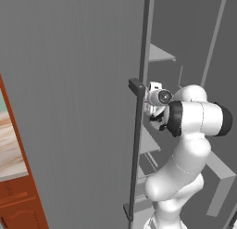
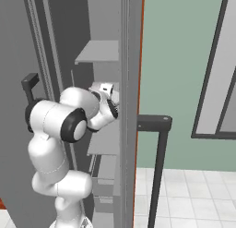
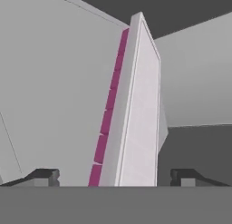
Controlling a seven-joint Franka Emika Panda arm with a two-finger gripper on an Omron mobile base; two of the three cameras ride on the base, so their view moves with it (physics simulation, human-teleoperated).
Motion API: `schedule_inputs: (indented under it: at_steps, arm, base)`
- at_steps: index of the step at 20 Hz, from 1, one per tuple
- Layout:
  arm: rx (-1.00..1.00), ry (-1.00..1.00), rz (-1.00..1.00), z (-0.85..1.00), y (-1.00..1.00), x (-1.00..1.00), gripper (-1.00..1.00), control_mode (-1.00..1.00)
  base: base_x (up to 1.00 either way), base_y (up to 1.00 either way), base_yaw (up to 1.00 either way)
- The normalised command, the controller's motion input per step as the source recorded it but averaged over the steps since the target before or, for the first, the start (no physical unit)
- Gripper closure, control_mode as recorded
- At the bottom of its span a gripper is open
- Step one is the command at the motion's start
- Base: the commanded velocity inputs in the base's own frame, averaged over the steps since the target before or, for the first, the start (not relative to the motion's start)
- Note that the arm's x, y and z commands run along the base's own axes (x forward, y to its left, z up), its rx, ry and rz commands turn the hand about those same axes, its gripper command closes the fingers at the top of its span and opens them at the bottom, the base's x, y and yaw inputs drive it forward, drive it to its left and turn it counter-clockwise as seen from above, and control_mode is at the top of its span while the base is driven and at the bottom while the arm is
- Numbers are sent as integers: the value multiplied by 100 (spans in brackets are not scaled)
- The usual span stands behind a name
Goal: The ice cube tray has been filled with water. Take the tray and place it in the freezer to make ice. Close the freezer door after placing the tray.
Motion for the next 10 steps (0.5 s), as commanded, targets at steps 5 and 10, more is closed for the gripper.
schedule_inputs:
  at_steps: [5,10]
  arm:
    - [0,1,0,53,18,-9,-100,-100]
    - [0,13,-1,58,19,-5,-100,-100]
  base:
    - [0,0,0]
    - [0,0,0]
